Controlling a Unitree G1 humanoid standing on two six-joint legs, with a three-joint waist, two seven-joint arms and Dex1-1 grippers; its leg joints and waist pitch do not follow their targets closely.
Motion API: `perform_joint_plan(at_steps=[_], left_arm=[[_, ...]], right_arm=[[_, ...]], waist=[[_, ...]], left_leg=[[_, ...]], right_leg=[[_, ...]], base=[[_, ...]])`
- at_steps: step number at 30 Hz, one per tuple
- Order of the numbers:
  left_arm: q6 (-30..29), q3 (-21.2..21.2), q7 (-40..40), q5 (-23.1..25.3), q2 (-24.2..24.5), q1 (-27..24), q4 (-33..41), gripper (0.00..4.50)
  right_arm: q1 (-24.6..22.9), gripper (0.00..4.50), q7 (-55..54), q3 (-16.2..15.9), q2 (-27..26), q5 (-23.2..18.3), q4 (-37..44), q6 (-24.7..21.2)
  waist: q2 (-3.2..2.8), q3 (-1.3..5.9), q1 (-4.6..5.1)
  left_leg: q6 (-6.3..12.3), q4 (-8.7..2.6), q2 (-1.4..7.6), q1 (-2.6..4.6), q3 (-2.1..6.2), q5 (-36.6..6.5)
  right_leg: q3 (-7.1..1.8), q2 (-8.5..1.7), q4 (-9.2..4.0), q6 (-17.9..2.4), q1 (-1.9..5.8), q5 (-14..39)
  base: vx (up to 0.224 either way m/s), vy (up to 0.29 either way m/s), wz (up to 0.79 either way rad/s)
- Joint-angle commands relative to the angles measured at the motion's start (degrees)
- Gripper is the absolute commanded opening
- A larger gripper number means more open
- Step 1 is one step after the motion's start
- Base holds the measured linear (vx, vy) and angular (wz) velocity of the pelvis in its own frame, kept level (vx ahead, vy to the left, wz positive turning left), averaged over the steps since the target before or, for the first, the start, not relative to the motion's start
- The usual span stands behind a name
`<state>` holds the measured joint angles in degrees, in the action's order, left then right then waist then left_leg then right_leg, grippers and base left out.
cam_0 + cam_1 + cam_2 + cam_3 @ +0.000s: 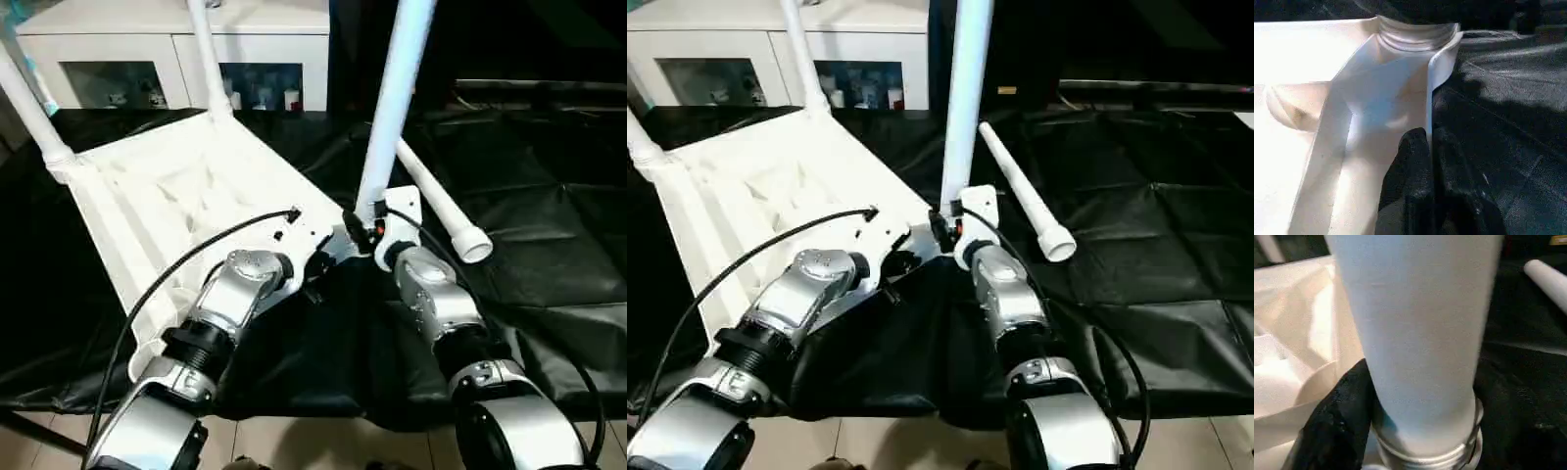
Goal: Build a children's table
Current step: Insert table leg to table base
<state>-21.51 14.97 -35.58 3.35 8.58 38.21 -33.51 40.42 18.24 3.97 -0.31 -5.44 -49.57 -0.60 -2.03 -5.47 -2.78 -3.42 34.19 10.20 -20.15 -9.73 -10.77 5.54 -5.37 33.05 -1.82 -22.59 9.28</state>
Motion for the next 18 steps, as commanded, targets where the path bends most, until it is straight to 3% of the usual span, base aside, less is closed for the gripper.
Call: perform_joint_plan(at_steps=[1, 4, 7, 9, 10, 14, 16, 18], left_arm=[[4.8, 0.3, -3.5, -1.1, 1.3, -0.4, 3.4, 0.00], [7.1, 1.0, -7.6, -1.4, 3.6, -2.1, 5.4, 0.00], [8.1, 1.6, -12.7, -2.5, 6.2, -4.1, 7.9, 0.00], [8.6, 2.2, -16.1, -3.4, 8.1, -5.4, 9.8, 0.00], [9.1, 2.5, -17.5, -3.7, 8.9, -5.9, 10.5, 0.00], [9.6, 3.7, -25.0, -5.4, 12.7, -8.3, 14.0, 0.00], [10.6, 3.8, -27.6, -5.8, 14.2, -9.2, 15.1, 0.00], [10.7, 3.8, -29.0, -6.2, 15.0, -9.7, 15.7, 0.00]], right_arm=[[-1.8, 3.55, 7.7, -4.4, 0.0, -0.1, -0.4, -2.5], [-2.7, 3.55, 13.6, -6.3, 2.7, 0.1, 2.8, -2.9], [-4.5, 3.55, 21.2, -8.6, 6.5, 0.6, 6.6, -2.4], [-5.9, 3.55, 26.2, -9.6, 9.0, 0.1, 9.6, -2.7], [-6.3, 3.55, 28.2, -9.8, 9.9, -0.2, 10.7, -3.0], [-8.3, 3.55, 35.2, -11.4, 13.8, -1.3, 15.4, -3.6], [-8.9, 3.55, 37.2, -11.4, 15.0, -2.1, 17.2, -4.2], [-9.3, 3.55, 38.4, -11.5, 15.6, -2.4, 18.1, -4.4]], waist=[[0.03, 3.93, 0.05], [0.24, 4.05, -0.10], [0.14, 4.28, -0.42], [0.21, 4.54, -0.69], [0.17, 4.79, -0.97], [-0.08, 4.95, -1.09], [-0.24, 5.57, -1.26], [-0.23, 5.63, -1.55]], left_leg=[[2.22, -5.03, 2.15, 0.12, 1.31, -20.1], [3.16, -4.99, 2.19, -0.11, 1.16, -18.2], [4.16, -4.73, 2.49, 0.05, 0.81, -15.0], [4.07, -4.64, 2.67, -0.18, 0.74, -13.3], [4.63, -4.53, 2.79, -0.34, 0.75, -10.9], [5.98, -4.17, 2.90, -0.67, 0.53, -7.5], [7.89, -3.56, 2.97, -0.48, 0.40, -3.1], [9.46, -3.23, 2.81, -0.84, 0.30, -1.0]], right_leg=[[-2.28, -3.67, -4.96, -7.3, 2.31, 26.8], [-2.47, -3.67, -4.81, -7.8, 2.61, 25.1], [-2.76, -3.66, -4.50, -9.6, 2.23, 23.3], [-2.83, -3.62, -4.02, -10.4, 2.42, 20.7], [-2.87, -3.44, -3.39, -11.4, 2.54, 16.2], [-2.86, -3.26, -2.17, -14.5, 2.72, 8.7], [-2.95, -3.06, -1.16, -16.4, 2.51, 0.8], [-2.89, -3.05, -0.80, -17.5, 2.45, -2.0]], base=[[0.000, 0.000, 0.00], [0.000, 0.000, 0.00], [0.000, 0.000, 0.00], [0.000, 0.000, 0.00], [0.000, 0.000, 0.00], [0.040, 0.003, 0.00], [0.026, 0.005, 0.01], [0.000, 0.000, 0.00]])
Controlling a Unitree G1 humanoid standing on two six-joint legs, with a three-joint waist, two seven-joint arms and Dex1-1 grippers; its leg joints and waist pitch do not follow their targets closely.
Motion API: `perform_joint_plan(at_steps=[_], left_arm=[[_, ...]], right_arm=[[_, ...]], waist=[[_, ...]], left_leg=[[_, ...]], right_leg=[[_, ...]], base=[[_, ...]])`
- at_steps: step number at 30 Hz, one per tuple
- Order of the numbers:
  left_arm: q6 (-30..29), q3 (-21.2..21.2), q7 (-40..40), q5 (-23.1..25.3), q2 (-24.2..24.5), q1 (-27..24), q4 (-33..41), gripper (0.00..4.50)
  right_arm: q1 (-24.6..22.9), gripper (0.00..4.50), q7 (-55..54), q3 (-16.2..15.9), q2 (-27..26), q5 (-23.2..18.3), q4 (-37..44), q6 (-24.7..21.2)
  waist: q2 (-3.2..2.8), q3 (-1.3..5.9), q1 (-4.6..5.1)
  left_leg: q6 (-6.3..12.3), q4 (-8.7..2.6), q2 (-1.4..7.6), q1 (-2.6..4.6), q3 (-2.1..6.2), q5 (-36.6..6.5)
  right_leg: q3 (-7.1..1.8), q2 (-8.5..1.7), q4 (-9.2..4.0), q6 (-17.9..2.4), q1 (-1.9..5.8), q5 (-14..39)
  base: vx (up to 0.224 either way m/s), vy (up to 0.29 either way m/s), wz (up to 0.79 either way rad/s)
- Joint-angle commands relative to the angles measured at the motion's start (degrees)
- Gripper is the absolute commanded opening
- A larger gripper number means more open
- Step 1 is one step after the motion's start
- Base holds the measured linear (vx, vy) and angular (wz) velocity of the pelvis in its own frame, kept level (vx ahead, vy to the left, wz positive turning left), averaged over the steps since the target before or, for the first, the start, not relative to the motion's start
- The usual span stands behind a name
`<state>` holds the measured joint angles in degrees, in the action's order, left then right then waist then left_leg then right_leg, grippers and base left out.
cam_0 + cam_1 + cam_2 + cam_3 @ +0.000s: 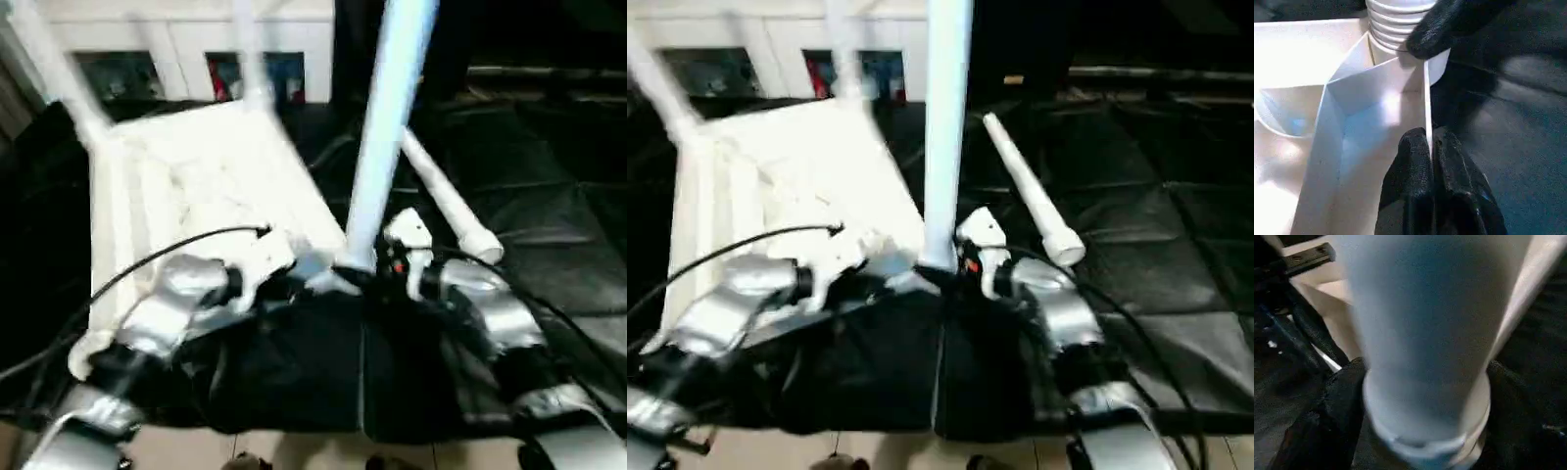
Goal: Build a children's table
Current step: Insert table leg to table base, then rotate leg to tighten
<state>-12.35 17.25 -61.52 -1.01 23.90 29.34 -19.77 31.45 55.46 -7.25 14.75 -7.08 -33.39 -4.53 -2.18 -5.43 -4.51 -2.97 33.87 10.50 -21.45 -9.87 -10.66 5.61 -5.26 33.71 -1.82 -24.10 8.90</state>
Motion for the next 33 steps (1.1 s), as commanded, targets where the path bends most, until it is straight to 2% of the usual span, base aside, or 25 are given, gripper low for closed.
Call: perform_joint_plan(at_steps=[1, 3, 5, 9, 10, 15, 17, 20, 21, 23, 24, 25, 27, 29, 31, 33], left_arm=[[1.6, 1.5, -3.7, -1.9, 0.1, -0.9, 2.3, 0.00], [1.7, 1.4, -4.5, -2.0, 0.7, -1.1, 2.6, 0.00], [1.7, 1.3, -4.8, -2.1, 1.2, -1.1, 2.7, 0.00], [2.0, 1.1, -5.0, -1.9, 1.4, -1.1, 2.5, 0.00], [2.1, 1.1, -4.9, -1.7, 1.4, -1.1, 2.3, 0.00], [1.8, 0.7, -3.7, -1.3, 0.9, -1.1, 1.7, 0.00], [1.1, 0.5, -1.8, -0.7, 0.3, -0.6, 0.7, 0.00], [-0.4, 0.0, 3.5, 1.3, -1.5, 1.0, -2.1, 0.00], [-0.7, -0.3, 5.4, 1.8, -2.4, 1.7, -3.2, 0.00], [-1.6, -0.9, 10.7, 3.1, -5.0, 3.8, -6.4, 0.00], [-1.9, -1.1, 12.3, 3.4, -5.9, 4.5, -7.3, 0.00], [-2.8, -1.4, 15.5, 4.0, -7.9, 6.0, -9.2, 0.00], [-3.2, -1.7, 17.7, 4.3, -9.2, 7.0, -10.4, 0.00], [-3.7, -2.2, 22.7, 4.7, -12.4, 9.5, -13.3, 0.00], [-3.9, -2.5, 24.0, 4.5, -13.6, 10.2, -14.1, 0.00], [-3.1, -2.6, 25.1, 4.1, -16.5, 11.5, -15.3, 0.00]], right_arm=[[-0.6, 3.55, 1.9, -0.4, 0.8, -0.8, 2.4, -0.5], [-1.0, 3.55, 3.4, -0.6, 1.4, -1.1, 3.4, -0.6], [-1.4, 3.40, 4.6, -0.9, 1.9, -1.5, 4.4, -1.2], [-1.9, 3.16, 5.6, -1.1, 2.2, -2.0, 5.2, -2.0], [-2.1, 3.03, 5.7, -1.2, 2.1, -2.0, 5.3, -2.1], [-3.3, 2.80, 4.9, -1.5, 1.5, -1.6, 6.0, -2.5], [-3.3, 2.79, 1.3, -0.9, 0.5, -1.0, 4.8, -2.8], [-2.1, 2.78, -9.3, 1.2, -2.2, 1.1, 0.3, -2.7], [-1.6, 2.78, -12.8, 2.3, -3.3, 1.2, -1.3, -3.4], [-0.2, 2.77, -21.6, 4.7, -6.5, 1.0, -5.4, -4.7], [0.1, 2.77, -23.8, 5.3, -7.5, 0.9, -6.4, -5.1], [0.6, 2.77, -27.2, 5.7, -9.4, 1.0, -8.1, -4.7], [1.1, 2.77, -29.6, 5.8, -10.6, 1.2, -9.2, -4.9], [2.5, 2.77, -33.9, 5.7, -13.4, 1.8, -12.0, -4.3], [3.2, 2.77, -34.9, 5.7, -14.4, 2.0, -13.1, -3.8], [4.6, 3.33, -34.4, 6.7, -17.0, 0.6, -14.9, -2.5]], waist=[[0.06, 5.32, -0.06], [0.01, 5.08, -0.40], [-0.02, 4.69, -0.47], [0.01, 4.32, -0.35], [0.05, 4.42, -0.30], [0.14, 4.80, -0.40], [0.15, 4.73, -0.37], [0.11, 4.43, -0.03], [0.07, 4.22, 0.03], [0.30, 4.24, 0.36], [0.14, 4.08, 0.66], [0.25, 3.98, 0.87], [0.20, 3.91, 1.10], [0.17, 3.80, 1.18], [0.14, 3.76, 1.31], [0.06, 3.92, 1.25]], left_leg=[[9.17, -2.86, 2.51, 0.29, 0.32, -1.9], [8.02, -3.09, 2.62, 0.32, 0.34, -4.9], [5.40, -3.45, 2.72, 0.63, 0.28, -9.3], [3.12, -3.91, 2.79, 0.75, 0.35, -12.6], [2.58, -3.98, 2.77, 0.91, 0.42, -13.0], [3.19, -3.68, 2.64, 0.61, 0.38, -9.3], [3.49, -3.67, 2.60, 0.56, 0.36, -9.0], [2.01, -3.90, 2.43, 0.77, 0.37, -11.4], [1.00, -4.08, 2.39, 0.97, 0.47, -13.0], [0.38, -4.22, 2.31, 1.01, 0.59, -14.3], [-0.09, -4.17, 2.17, 1.42, 0.52, -15.1], [-0.44, -4.22, 2.06, 1.49, 0.62, -16.4], [-0.10, -4.24, 2.05, 1.44, 0.69, -17.1], [-0.10, -4.15, 1.94, 1.85, 0.66, -18.2], [-0.11, -4.30, 1.89, 1.74, 0.90, -19.2], [0.15, -4.29, 1.90, 1.99, 0.93, -20.2]], right_leg=[[-3.02, -3.28, -1.64, -17.3, 3.83, -0.3], [-3.00, -3.45, -2.08, -16.3, 3.85, 4.6], [-3.11, -3.44, -2.90, -14.6, 3.58, 11.4], [-3.14, -3.46, -3.52, -12.3, 3.56, 16.7], [-3.13, -3.47, -3.57, -11.8, 3.57, 17.6], [-3.22, -3.40, -2.95, -12.7, 3.76, 12.3], [-3.19, -3.41, -2.96, -12.9, 3.73, 12.1], [-3.14, -3.46, -3.59, -11.7, 3.53, 17.1], [-3.09, -3.56, -3.96, -10.8, 3.49, 20.6], [-3.02, -3.58, -4.34, -9.5, 3.55, 23.3], [-3.07, -3.52, -4.65, -9.2, 3.06, 24.7], [-2.89, -3.55, -4.95, -8.5, 3.16, 26.9], [-2.81, -3.66, -5.33, -7.4, 3.06, 28.8], [-2.74, -3.65, -5.75, -6.8, 2.73, 30.6], [-2.40, -3.69, -6.03, -5.9, 2.96, 32.5], [-2.38, -3.73, -6.23, -5.4, 2.85, 32.8]], base=[[0.000, 0.000, 0.00], [0.000, 0.000, 0.00], [0.000, 0.000, 0.00], [0.000, 0.000, 0.00], [0.000, 0.000, 0.00], [0.000, 0.000, 0.00], [0.000, 0.000, 0.00], [0.000, 0.000, 0.00], [0.000, 0.000, 0.00], [0.000, 0.000, 0.00], [0.000, 0.000, 0.00], [0.000, 0.000, 0.00], [0.000, 0.000, 0.00], [0.000, 0.000, 0.00], [0.000, 0.000, 0.00], [0.000, 0.000, 0.00]])
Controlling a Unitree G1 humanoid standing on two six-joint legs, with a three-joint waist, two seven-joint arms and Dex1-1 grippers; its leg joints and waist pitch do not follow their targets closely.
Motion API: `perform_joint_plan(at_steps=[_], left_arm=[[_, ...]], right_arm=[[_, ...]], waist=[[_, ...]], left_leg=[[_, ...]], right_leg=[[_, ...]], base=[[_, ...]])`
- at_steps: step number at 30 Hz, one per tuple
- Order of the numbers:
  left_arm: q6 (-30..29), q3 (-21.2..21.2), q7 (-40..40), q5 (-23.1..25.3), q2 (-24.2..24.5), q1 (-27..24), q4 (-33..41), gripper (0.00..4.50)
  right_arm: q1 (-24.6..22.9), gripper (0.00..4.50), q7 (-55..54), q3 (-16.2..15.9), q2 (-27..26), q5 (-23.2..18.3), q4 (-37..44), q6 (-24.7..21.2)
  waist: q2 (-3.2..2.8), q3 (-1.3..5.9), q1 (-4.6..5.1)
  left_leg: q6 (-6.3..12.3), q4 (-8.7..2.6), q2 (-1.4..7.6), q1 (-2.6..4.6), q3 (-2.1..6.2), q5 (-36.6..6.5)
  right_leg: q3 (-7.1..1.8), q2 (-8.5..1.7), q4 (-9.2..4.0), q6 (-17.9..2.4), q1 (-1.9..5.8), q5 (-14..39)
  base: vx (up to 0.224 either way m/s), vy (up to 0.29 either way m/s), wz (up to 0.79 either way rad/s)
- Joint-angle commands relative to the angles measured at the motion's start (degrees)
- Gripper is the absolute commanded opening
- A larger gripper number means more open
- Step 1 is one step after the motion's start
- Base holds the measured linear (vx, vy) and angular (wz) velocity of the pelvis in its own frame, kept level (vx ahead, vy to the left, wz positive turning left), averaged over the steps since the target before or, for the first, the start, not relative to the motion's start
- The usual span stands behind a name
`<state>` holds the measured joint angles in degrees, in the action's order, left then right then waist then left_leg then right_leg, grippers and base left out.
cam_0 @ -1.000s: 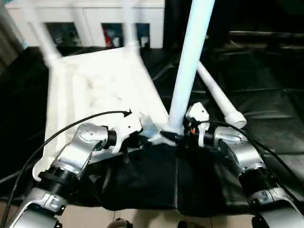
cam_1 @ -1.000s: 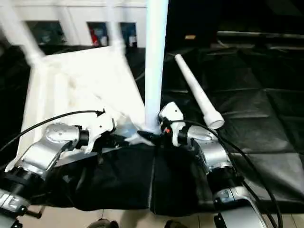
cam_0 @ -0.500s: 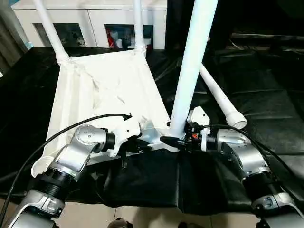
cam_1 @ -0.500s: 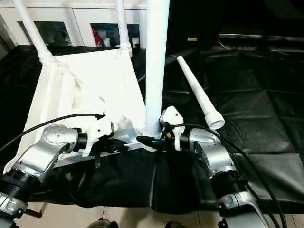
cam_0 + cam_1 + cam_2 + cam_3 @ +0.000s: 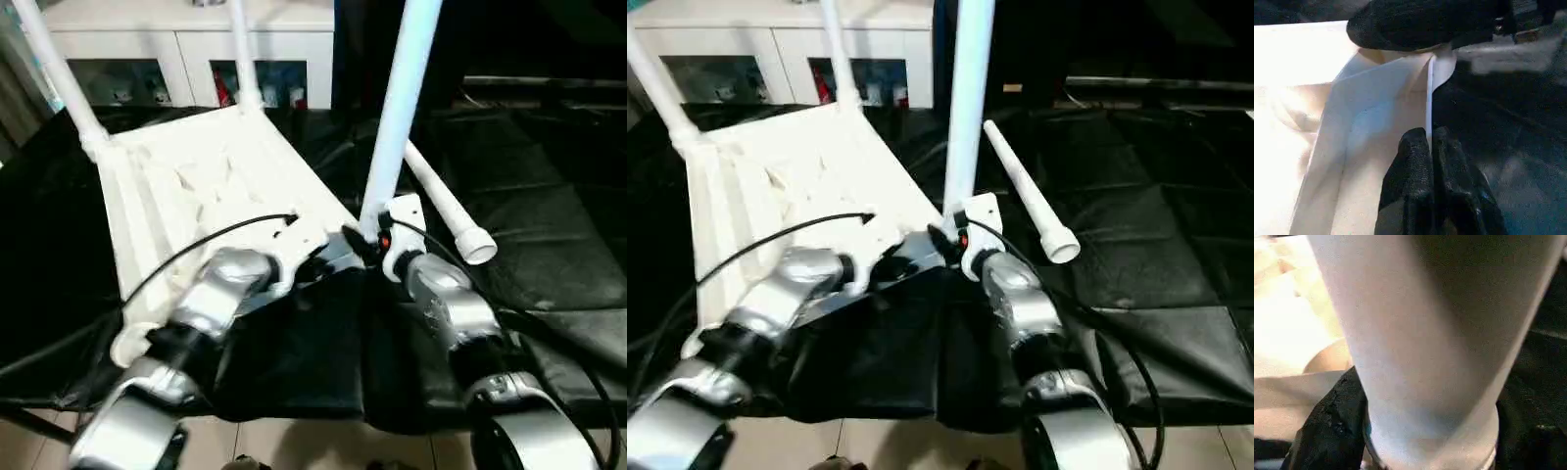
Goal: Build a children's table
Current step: Rotate leg to tighten
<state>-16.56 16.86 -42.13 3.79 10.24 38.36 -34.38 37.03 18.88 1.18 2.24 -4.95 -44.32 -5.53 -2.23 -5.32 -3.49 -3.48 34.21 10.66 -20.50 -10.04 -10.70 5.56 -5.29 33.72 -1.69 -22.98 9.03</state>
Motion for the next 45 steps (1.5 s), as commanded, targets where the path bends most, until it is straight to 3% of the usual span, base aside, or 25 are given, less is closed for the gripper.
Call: perform_joint_plan(at_steps=[1, 3, 4, 6, 8, 13, 18, 22, 25, 30, 31, 33, 38, 42, 45], left_arm=[[1.5, -2.1, 5.6, -0.7, -3.2, 2.6, -0.9, 0.00], [1.9, -2.0, 5.1, -0.6, -3.3, 2.4, -0.7, 0.00], [2.4, -1.8, 4.6, -0.5, -3.2, 2.2, -0.5, 0.00], [4.0, -1.0, 1.0, -1.0, -1.8, 0.7, 1.0, 0.00], [5.1, -0.4, -2.0, -1.7, -0.4, -0.5, 2.5, 0.00], [6.5, 0.3, -9.8, -3.1, 3.8, -4.1, 6.5, 0.00], [8.3, 1.1, -15.4, -3.4, 8.0, -6.4, 8.7, 0.00], [9.5, 1.2, -20.4, -4.0, 12.0, -8.4, 11.2, 0.00], [9.2, 1.0, -23.5, -4.7, 14.1, -9.7, 13.0, 0.00], [9.6, 0.8, -25.4, -5.6, 15.8, -11.1, 14.6, 0.00], [9.6, 0.8, -25.4, -5.7, 15.8, -11.1, 14.6, 0.00], [9.7, 0.8, -25.7, -5.7, 16.0, -11.3, 14.7, 0.00], [9.7, 0.7, -25.6, -5.6, 16.1, -11.5, 14.4, 0.00], [8.1, 0.4, -19.5, -3.3, 14.1, -9.9, 11.3, 0.00], [7.5, -0.1, -15.0, -2.0, 12.1, -8.2, 8.4, 0.00]], right_arm=[[-0.8, 3.47, 2.6, -1.6, -4.9, -1.7, -4.2, -1.3], [-0.5, 3.53, 2.9, -1.7, -4.8, -1.6, -4.3, -0.9], [-0.4, 3.83, 3.2, -1.8, -4.7, -1.4, -4.2, -0.5], [-0.7, 3.83, 7.1, -3.0, -2.8, -1.0, -2.8, 0.4], [-1.1, 3.83, 10.2, -3.6, -1.4, -1.2, -1.7, 0.1], [-3.1, 3.83, 22.3, -6.7, 4.2, -0.5, 3.6, 1.4], [-4.8, 3.83, 30.8, -8.6, 9.0, -0.9, 8.2, 2.4], [-5.8, 3.83, 37.2, -9.5, 13.2, -1.2, 11.5, 3.8], [-6.2, 3.83, 39.1, -10.2, 14.9, -0.7, 12.4, 4.7], [-6.4, 3.83, 40.9, -9.8, 15.1, -2.5, 13.7, 4.1], [-6.5, 3.59, 41.3, -9.8, 15.1, -2.8, 14.0, 4.1], [-7.0, 3.59, 42.4, -10.2, 15.1, -3.0, 14.6, 3.7], [-8.0, 3.12, 43.7, -10.6, 14.9, -3.9, 15.1, 2.9], [-8.9, 2.90, 38.7, -9.4, 13.0, -3.3, 13.8, 1.8], [-8.3, 2.76, 31.5, -8.0, 10.9, -1.8, 10.6, 1.5]], waist=[[0.24, 3.94, 0.28], [0.17, 4.05, 0.39], [0.16, 4.23, 0.43], [0.20, 4.46, 0.39], [0.27, 4.55, 0.39], [0.33, 4.94, 0.19], [0.21, 5.22, -0.27], [0.17, 5.45, -0.27], [0.12, 5.16, -0.40], [0.25, 4.89, -0.27], [0.26, 4.90, -0.24], [0.30, 4.99, -0.28], [0.34, 5.08, -0.33], [0.30, 4.83, -0.26], [0.33, 4.47, -0.14]], left_leg=[[0.96, -4.72, 1.78, 0.83, 1.17, -19.6], [1.41, -4.95, 1.93, 0.27, 1.28, -18.6], [1.59, -5.03, 2.02, 0.06, 1.33, -17.7], [1.98, -4.91, 2.07, 0.30, 1.13, -16.9], [2.73, -4.90, 2.15, -0.12, 1.08, -15.6], [4.45, -4.48, 2.22, -0.27, 0.69, -11.9], [5.52, -4.25, 2.43, -0.28, 0.61, -8.2], [7.78, -3.78, 2.46, -0.58, 0.36, -5.1], [7.93, -3.79, 2.58, -0.57, 0.25, -5.9], [5.43, -4.14, 2.60, -0.46, 0.32, -9.9], [5.38, -4.14, 2.58, -0.46, 0.31, -9.7], [5.48, -4.08, 2.56, -0.49, 0.31, -8.8], [6.24, -3.93, 2.52, -0.57, 0.27, -7.5], [5.61, -4.08, 2.50, -0.42, 0.30, -8.5], [3.83, -4.33, 2.28, -0.15, 0.32, -11.8]], right_leg=[[-2.31, -3.67, -6.11, -5.8, 1.98, 31.6], [-2.30, -3.66, -5.75, -6.3, 2.38, 29.1], [-2.33, -3.72, -5.50, -6.6, 2.60, 27.4], [-2.53, -3.71, -5.35, -7.8, 2.42, 25.2], [-2.66, -3.87, -5.01, -8.9, 2.83, 22.8], [-2.87, -3.75, -4.25, -11.1, 3.04, 17.7], [-2.79, -3.47, -3.55, -12.3, 3.02, 13.5], [-2.83, -3.30, -2.52, -14.6, 3.01, 6.4], [-2.86, -3.29, -2.67, -15.0, 2.64, 7.7], [-3.00, -3.41, -3.27, -13.3, 2.64, 13.7], [-3.02, -3.35, -3.24, -13.2, 2.62, 13.6], [-3.03, -3.29, -3.09, -13.3, 2.65, 12.3], [-3.01, -3.30, -2.89, -13.7, 2.74, 10.5], [-3.01, -3.27, -3.24, -13.3, 2.54, 12.6], [-3.00, -3.44, -4.14, -11.3, 2.48, 19.4]], base=[[0.000, 0.000, 0.00], [0.000, 0.000, 0.00], [0.000, 0.000, 0.00], [0.000, 0.000, 0.00], [0.000, 0.000, 0.00], [0.000, 0.000, 0.00], [0.000, 0.000, 0.00], [0.000, 0.000, 0.00], [0.000, 0.000, 0.00], [0.000, 0.000, 0.00], [0.000, 0.000, 0.00], [0.000, 0.000, 0.00], [0.000, 0.000, 0.00], [0.000, 0.000, 0.00], [0.000, 0.000, 0.00]])
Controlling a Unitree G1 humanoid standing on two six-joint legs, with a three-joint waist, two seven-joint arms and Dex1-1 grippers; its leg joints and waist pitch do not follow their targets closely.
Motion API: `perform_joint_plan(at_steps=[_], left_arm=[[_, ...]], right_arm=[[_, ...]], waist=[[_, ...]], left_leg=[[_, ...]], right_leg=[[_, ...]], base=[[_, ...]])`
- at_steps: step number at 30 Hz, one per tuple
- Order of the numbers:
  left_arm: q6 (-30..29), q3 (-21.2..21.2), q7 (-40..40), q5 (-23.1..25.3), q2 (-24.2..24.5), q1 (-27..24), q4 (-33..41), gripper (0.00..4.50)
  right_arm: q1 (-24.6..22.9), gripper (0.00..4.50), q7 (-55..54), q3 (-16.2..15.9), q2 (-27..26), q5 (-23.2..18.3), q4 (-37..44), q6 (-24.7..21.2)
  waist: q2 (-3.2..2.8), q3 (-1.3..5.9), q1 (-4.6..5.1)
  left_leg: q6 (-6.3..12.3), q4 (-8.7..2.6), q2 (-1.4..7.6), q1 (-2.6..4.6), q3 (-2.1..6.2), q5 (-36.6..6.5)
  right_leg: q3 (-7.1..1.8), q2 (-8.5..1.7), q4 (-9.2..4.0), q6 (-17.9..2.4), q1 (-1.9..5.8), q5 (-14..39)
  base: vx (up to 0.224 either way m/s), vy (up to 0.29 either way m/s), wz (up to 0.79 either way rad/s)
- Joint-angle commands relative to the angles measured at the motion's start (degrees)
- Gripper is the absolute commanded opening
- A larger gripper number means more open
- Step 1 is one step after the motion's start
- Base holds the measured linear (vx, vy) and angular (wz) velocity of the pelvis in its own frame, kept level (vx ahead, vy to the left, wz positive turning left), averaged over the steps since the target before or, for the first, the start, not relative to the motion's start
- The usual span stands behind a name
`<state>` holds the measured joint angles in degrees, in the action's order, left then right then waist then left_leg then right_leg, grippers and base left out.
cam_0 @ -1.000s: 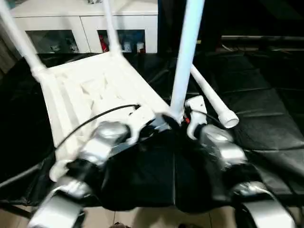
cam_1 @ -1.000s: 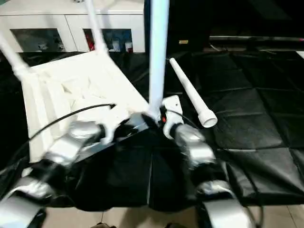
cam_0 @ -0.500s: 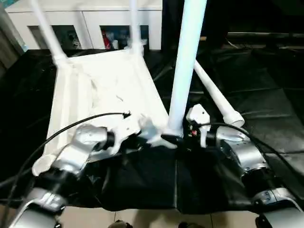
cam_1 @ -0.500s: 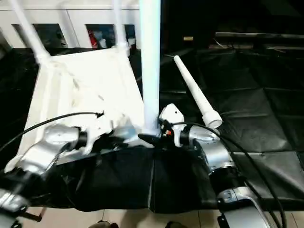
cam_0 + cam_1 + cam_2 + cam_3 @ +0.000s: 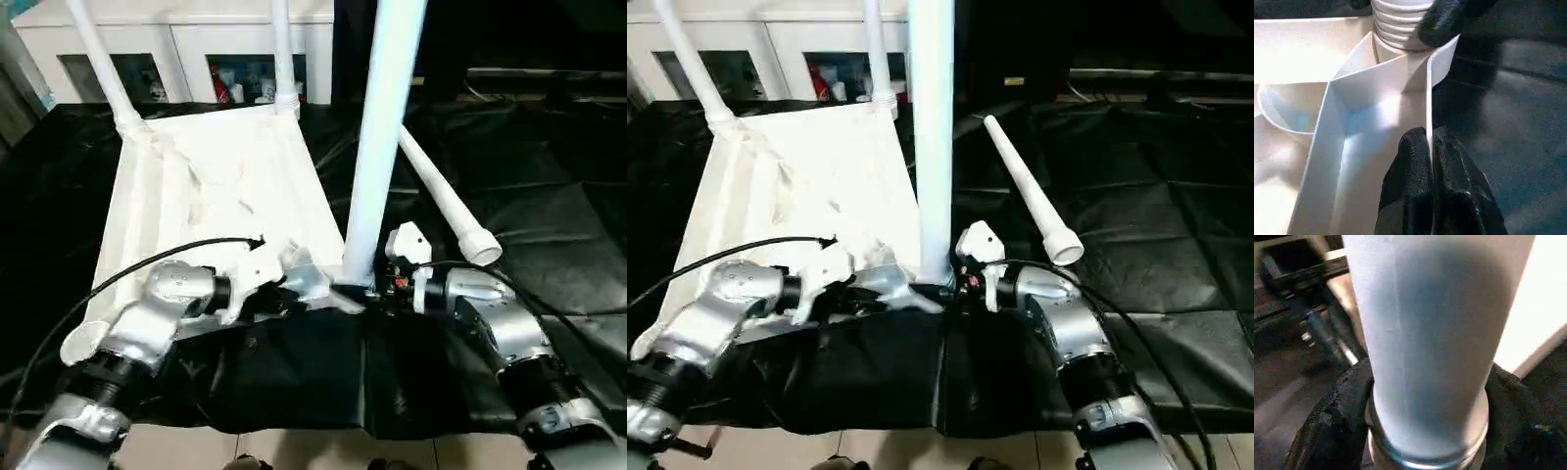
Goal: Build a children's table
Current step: Rotate leg to tighten
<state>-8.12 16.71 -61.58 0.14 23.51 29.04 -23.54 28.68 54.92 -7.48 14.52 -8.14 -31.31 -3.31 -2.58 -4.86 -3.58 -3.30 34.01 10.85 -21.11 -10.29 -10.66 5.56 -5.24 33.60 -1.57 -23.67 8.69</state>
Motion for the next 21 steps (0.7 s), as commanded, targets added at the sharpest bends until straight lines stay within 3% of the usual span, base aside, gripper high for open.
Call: perform_joint_plan(at_steps=[1, 4, 7, 9, 13, 15, 21], left_arm=[[-1.0, -0.1, 5.2, 1.8, -1.6, 1.4, -2.9, 0.00], [-2.4, -0.5, 13.0, 3.4, -6.5, 4.9, -7.5, 0.00], [-3.9, -0.8, 18.1, 4.0, -10.3, 7.5, -10.1, 0.00], [-4.7, -1.2, 21.4, 4.2, -13.2, 9.4, -12.1, 0.00], [-4.1, -1.1, 24.0, 4.6, -16.6, 11.5, -14.5, 0.00], [-3.5, -0.9, 23.6, 4.7, -17.8, 12.0, -15.0, 0.00], [-1.0, -0.1, 18.6, 4.1, -15.0, 10.1, -13.0, 0.00]], right_arm=[[0.2, 2.75, -5.9, 0.9, -1.8, 1.6, -2.9, -0.7], [2.0, 2.73, -19.5, 3.9, -6.0, 2.4, -8.9, -2.3], [3.4, 2.73, -27.2, 5.1, -8.6, 2.9, -12.7, -2.4], [4.5, 2.73, -30.7, 4.8, -10.5, 3.6, -14.8, -2.2], [6.6, 2.73, -32.9, 4.4, -13.5, 4.5, -17.9, -0.5], [8.1, 3.28, -32.3, 6.2, -15.4, 2.5, -19.3, -0.2], [8.0, 3.63, -25.4, 4.5, -12.9, 2.7, -16.9, 0.8]], waist=[[0.75, 3.78, 0.13], [0.81, 3.57, 0.52], [0.83, 3.22, 0.94], [0.45, 3.38, 1.01], [0.62, 3.48, 1.15], [0.57, 3.58, 1.11], [0.72, 3.73, 0.98]], left_leg=[[2.78, -4.32, 2.08, 0.64, 0.68, -13.4], [1.13, -4.41, 1.78, 1.22, 0.86, -16.5], [0.92, -4.44, 1.56, 1.47, 1.04, -18.5], [0.85, -4.41, 1.48, 1.69, 1.23, -19.4], [1.45, -4.60, 1.44, 1.59, 1.22, -19.9], [1.98, -4.65, 1.46, 1.40, 1.26, -19.8], [3.25, -4.82, 1.64, 0.77, 1.32, -18.2]], right_leg=[[-2.92, -3.51, -4.39, -10.4, 3.06, 23.1], [-2.73, -3.62, -5.24, -8.1, 2.75, 29.5], [-2.30, -3.74, -6.29, -5.6, 2.53, 35.0], [-2.03, -3.73, -6.56, -5.0, 2.51, 35.5], [-2.08, -3.54, -6.60, -5.3, 2.44, 33.4], [-2.23, -3.69, -6.50, -5.7, 2.53, 32.5], [-2.50, -3.82, -5.80, -7.4, 3.00, 28.9]], base=[[0.000, 0.000, 0.00], [0.000, 0.000, 0.00], [0.000, 0.000, 0.00], [0.000, 0.000, 0.00], [0.000, 0.000, 0.00], [0.000, 0.000, 0.00], [0.000, 0.000, 0.00]])
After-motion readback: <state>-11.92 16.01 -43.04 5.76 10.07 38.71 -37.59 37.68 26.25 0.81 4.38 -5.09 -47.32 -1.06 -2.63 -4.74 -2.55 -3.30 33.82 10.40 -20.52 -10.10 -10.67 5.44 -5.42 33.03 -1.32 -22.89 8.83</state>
